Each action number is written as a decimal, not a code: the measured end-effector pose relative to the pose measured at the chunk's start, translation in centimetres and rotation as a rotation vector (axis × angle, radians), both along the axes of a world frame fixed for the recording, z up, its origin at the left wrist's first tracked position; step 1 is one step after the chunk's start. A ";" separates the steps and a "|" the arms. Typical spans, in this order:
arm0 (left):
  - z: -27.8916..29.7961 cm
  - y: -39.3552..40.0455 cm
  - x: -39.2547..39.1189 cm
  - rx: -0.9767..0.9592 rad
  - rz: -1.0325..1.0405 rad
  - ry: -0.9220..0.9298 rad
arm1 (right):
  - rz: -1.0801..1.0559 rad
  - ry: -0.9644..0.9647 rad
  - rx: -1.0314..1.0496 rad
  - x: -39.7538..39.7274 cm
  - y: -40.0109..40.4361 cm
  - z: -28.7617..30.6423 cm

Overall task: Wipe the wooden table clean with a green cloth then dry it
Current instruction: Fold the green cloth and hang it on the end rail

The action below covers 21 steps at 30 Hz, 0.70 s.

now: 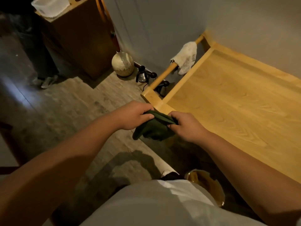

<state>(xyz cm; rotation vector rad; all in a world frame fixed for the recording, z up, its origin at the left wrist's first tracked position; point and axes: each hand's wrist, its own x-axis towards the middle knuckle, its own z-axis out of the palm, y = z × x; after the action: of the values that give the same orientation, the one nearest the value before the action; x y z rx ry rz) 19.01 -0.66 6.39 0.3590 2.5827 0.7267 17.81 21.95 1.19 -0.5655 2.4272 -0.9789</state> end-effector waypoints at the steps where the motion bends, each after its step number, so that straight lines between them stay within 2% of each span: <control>1: -0.1 -0.5 -1.2 0.019 0.026 0.010 | -0.003 0.021 0.016 -1.1 -0.3 0.3; 6: -0.3 -2.7 -8.4 0.192 0.120 0.035 | -0.081 0.050 -0.028 -6.6 -2.5 1.3; 13: -2.1 -5.7 -20.7 0.522 0.198 0.005 | -0.321 0.012 -0.160 -14.6 -6.6 1.9; 17: -2.3 -6.6 -29.1 0.454 0.064 -0.011 | -0.488 -0.081 -0.234 -18.5 -9.9 1.8; 21: -2.7 -5.8 -35.5 0.315 -0.132 -0.014 | -0.739 -0.219 -0.427 -20.7 -12.7 0.6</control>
<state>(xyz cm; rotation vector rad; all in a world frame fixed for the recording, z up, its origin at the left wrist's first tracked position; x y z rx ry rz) -16.52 -6.50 3.72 0.6119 2.4026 1.0836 -2.94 9.23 1.81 0.3484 2.2453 -1.7650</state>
